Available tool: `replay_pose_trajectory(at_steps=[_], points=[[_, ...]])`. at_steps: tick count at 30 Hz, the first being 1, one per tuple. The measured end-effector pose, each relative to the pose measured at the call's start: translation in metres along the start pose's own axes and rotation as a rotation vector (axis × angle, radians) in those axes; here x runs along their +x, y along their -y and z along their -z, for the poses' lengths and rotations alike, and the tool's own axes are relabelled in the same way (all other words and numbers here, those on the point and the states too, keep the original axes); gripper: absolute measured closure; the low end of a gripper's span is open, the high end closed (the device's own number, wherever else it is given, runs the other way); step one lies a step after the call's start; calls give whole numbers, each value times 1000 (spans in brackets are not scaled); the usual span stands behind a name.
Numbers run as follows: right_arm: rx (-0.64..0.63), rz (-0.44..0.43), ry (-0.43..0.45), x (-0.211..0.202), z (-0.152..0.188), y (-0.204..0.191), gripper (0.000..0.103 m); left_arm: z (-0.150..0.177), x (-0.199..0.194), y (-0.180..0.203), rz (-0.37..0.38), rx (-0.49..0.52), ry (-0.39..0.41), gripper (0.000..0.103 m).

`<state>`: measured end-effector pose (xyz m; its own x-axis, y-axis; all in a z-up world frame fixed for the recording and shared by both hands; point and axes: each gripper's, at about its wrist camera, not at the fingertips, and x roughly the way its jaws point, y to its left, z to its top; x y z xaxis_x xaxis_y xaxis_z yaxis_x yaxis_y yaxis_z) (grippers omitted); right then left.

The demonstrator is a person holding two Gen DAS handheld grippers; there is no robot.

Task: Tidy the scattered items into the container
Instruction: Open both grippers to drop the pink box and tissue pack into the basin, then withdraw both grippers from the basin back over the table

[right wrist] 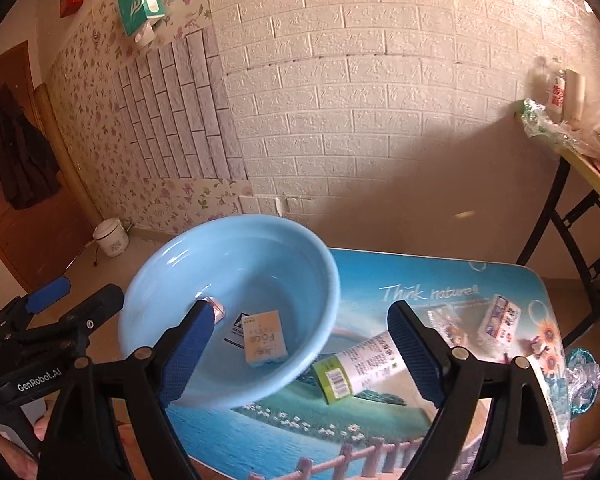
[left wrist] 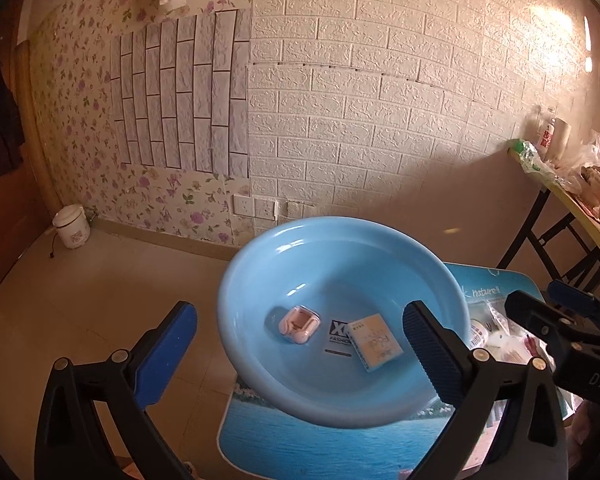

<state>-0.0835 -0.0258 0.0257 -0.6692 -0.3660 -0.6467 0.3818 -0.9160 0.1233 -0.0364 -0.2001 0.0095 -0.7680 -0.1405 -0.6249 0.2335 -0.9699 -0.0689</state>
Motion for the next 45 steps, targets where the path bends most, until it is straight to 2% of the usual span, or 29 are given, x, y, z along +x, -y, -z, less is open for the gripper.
replay_pose_trajectory(at_steps=[4,7,8,11,15,20,26,30,35,45], points=[[3,2,29,-24,6,12,13,9,-11,14,18,-24,31,0],[23,10,48,-40,14,23,13,14,-21,28,-59,-37,94,0],[29,15,51,-43,16,26,13,15,-22,33,-60,-22,96,0],[56,24,65,-52,25,40,13,16,-26,47,-23,10,79,0],[103,26,61,-61,31,58,13,14,-30,57,37,3,54,0],[128,29,90,-83,34,78,13,18,-35,76,62,24,43,0],[166,63,78,-90,38,96,13,19,-32,87,87,31,9,0],[163,48,94,-95,39,93,13,19,-35,87,78,48,14,0],[161,44,67,-90,39,87,13,17,-37,81,78,36,18,0],[208,38,67,-90,40,94,13,19,-36,76,81,38,14,0]])
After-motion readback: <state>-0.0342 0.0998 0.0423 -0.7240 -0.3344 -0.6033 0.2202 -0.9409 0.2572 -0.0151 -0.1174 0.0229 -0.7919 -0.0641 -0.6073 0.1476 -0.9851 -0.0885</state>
